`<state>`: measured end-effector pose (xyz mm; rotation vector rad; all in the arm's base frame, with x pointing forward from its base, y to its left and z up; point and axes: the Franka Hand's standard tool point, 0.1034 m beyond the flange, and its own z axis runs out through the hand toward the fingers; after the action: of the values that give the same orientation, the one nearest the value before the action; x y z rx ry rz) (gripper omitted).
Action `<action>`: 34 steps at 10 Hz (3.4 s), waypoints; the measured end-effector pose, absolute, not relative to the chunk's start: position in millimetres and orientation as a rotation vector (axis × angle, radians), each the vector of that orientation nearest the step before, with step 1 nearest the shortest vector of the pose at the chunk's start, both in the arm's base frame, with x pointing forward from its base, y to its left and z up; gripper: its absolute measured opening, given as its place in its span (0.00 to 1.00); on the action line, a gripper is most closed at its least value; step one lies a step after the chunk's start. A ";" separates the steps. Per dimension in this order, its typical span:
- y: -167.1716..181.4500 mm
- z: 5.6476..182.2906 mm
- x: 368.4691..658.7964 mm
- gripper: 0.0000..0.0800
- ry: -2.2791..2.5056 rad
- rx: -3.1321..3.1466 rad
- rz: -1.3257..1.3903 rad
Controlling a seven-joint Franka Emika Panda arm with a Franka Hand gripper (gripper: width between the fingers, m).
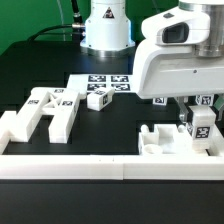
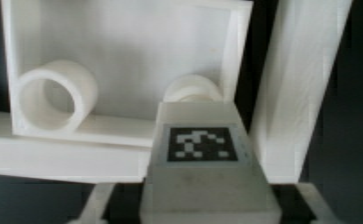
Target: Assemble chair
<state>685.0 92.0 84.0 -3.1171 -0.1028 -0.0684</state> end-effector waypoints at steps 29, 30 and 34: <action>113.1 82.2 684.1 0.81 0.467 -3.045 -0.081; 112.5 82.1 684.0 0.81 0.379 -3.059 -0.083; 110.0 82.2 684.6 0.78 0.013 -3.092 -0.094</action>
Offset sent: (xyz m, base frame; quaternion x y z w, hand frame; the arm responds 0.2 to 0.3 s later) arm -0.0112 0.0002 -0.0061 0.0074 0.0012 0.1930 0.9812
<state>684.6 110.0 82.2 -3.0919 0.0132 -0.0944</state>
